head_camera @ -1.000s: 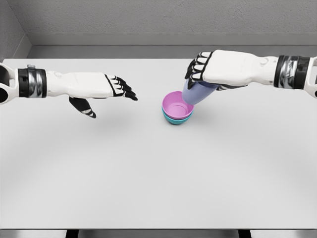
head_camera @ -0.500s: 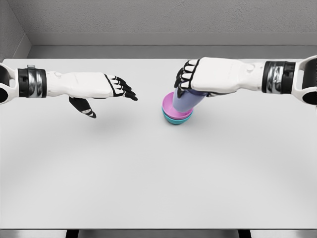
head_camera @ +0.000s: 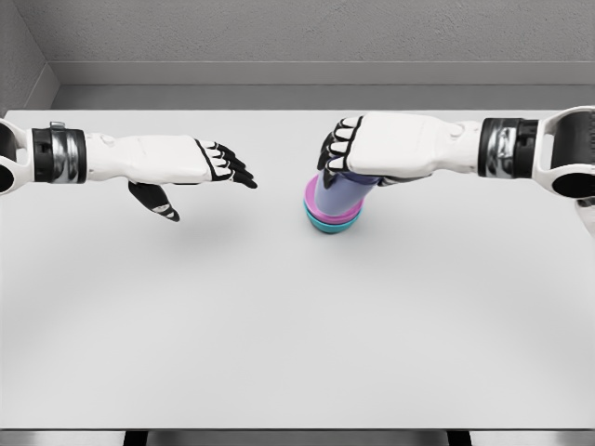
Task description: Stacking bowl and cup with both arms
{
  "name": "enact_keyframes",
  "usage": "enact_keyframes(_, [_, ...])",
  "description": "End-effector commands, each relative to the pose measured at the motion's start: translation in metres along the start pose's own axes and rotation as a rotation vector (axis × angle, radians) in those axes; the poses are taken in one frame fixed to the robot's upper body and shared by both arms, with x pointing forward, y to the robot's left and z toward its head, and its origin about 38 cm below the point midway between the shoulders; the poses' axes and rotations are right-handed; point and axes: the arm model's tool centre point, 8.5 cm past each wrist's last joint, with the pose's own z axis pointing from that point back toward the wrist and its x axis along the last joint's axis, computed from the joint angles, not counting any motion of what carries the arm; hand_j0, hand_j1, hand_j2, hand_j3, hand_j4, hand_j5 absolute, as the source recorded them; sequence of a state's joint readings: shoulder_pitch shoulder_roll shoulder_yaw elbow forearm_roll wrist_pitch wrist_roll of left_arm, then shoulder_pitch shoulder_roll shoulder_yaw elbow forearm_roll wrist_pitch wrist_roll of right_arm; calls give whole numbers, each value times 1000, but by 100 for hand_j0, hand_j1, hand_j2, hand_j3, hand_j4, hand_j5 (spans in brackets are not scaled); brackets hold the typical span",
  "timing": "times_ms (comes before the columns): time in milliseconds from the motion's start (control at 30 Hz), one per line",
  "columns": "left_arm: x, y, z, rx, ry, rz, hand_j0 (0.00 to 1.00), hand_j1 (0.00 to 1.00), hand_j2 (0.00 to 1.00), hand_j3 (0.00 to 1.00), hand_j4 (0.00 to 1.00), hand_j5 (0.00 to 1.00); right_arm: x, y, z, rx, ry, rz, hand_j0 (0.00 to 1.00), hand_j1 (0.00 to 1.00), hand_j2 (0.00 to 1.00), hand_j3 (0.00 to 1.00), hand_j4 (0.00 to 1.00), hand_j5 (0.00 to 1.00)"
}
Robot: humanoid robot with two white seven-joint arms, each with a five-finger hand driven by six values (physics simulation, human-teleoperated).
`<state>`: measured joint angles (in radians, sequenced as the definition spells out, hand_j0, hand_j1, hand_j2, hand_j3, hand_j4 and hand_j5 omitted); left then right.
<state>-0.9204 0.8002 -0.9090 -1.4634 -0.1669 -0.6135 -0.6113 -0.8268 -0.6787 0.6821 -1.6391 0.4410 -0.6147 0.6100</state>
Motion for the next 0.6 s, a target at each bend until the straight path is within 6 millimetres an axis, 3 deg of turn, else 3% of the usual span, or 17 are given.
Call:
enact_keyframes(0, [0,1,0,4,0,5,100,100,100,100,100,100,-2,1,-1,-3,3,-11,58,58,58,58,58,58])
enact_keyframes(567, [0,0,1,4,2,5,100,100,100,100,100,100,-11,14,-6,14,23,-52,58,58,58,58,58,58])
